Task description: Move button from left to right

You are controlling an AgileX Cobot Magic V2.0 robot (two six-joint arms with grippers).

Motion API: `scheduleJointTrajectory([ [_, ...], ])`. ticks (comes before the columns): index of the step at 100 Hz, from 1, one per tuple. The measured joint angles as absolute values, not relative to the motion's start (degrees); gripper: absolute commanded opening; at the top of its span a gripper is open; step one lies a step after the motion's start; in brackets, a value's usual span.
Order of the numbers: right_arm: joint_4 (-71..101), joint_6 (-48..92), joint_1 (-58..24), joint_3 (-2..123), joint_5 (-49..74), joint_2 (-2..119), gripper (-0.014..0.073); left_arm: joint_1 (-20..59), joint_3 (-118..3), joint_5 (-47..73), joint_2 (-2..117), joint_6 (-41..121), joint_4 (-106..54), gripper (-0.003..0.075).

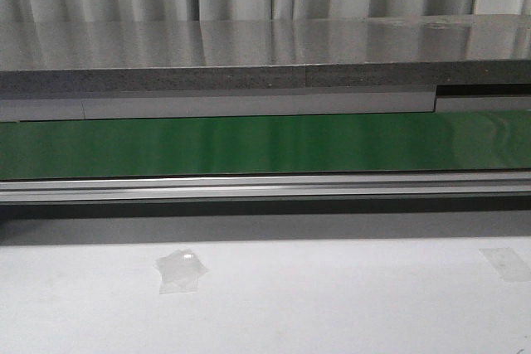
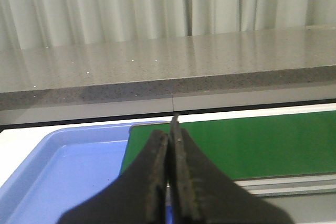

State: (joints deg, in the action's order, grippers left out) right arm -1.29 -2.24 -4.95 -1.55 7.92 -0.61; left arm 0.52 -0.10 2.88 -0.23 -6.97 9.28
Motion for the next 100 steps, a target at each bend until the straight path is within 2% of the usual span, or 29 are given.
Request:
scheduleJointTrajectory([
  [100, -1.29, -2.24, -4.95, -1.55, 7.92, -0.61, -0.0068, -0.20, -0.10, 0.47, -0.23, -7.19, 8.29, -0.0020],
])
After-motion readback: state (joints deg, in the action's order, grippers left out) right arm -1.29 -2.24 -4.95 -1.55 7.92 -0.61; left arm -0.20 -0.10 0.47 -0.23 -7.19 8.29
